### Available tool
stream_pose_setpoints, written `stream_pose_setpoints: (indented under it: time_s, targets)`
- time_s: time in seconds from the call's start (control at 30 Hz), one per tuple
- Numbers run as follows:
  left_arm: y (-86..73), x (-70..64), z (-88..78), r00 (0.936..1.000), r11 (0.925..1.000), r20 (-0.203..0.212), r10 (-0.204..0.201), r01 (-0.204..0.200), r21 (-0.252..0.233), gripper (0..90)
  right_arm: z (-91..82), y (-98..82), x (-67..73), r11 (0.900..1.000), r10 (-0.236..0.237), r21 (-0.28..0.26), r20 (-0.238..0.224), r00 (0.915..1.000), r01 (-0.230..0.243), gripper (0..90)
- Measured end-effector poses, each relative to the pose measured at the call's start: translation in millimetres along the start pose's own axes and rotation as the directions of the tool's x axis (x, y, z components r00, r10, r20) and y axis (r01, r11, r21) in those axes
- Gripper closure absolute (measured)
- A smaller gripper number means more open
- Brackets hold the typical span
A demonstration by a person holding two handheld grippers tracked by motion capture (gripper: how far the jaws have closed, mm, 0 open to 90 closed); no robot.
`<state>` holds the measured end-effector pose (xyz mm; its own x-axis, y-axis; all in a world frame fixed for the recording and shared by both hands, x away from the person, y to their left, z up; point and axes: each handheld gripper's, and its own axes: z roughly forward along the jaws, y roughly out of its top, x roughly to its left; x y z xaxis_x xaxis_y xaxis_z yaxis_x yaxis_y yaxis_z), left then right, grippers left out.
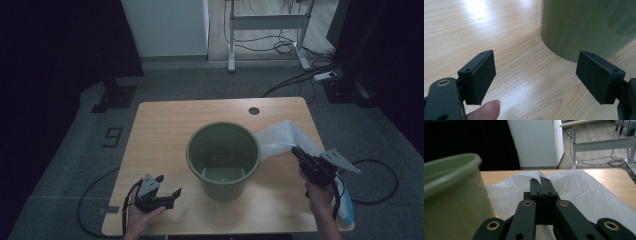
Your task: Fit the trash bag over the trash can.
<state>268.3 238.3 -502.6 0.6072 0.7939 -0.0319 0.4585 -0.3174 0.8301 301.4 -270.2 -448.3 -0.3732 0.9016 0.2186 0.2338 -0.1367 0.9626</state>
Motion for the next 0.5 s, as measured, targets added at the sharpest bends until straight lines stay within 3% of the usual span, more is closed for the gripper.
stream_pose_setpoints:
  time_s: [0.23,0.4,0.5]
  targets:
    - [-1.9,5.5,-3.3,0.9997,0.9998,-0.014,-0.02,0.019,-0.008,15.8,-10.5,26.6,12.0,0.998,-0.022,-0.066,-0.016,0.9996,0.021,88.8]
    - [-2.9,8.7,-5.5,0.9994,0.9994,-0.015,-0.03,0.03,-0.016,15.9,-21.2,61.7,24.8,0.991,-0.057,-0.122,-0.013,0.9983,0.055,88.7]
    - [-3.2,9.9,-6.6,0.9993,0.9992,-0.014,-0.034,0.034,-0.021,15.9,-25.0,72.1,29.4,0.988,-0.063,-0.142,-0.017,0.9979,0.06,88.8]
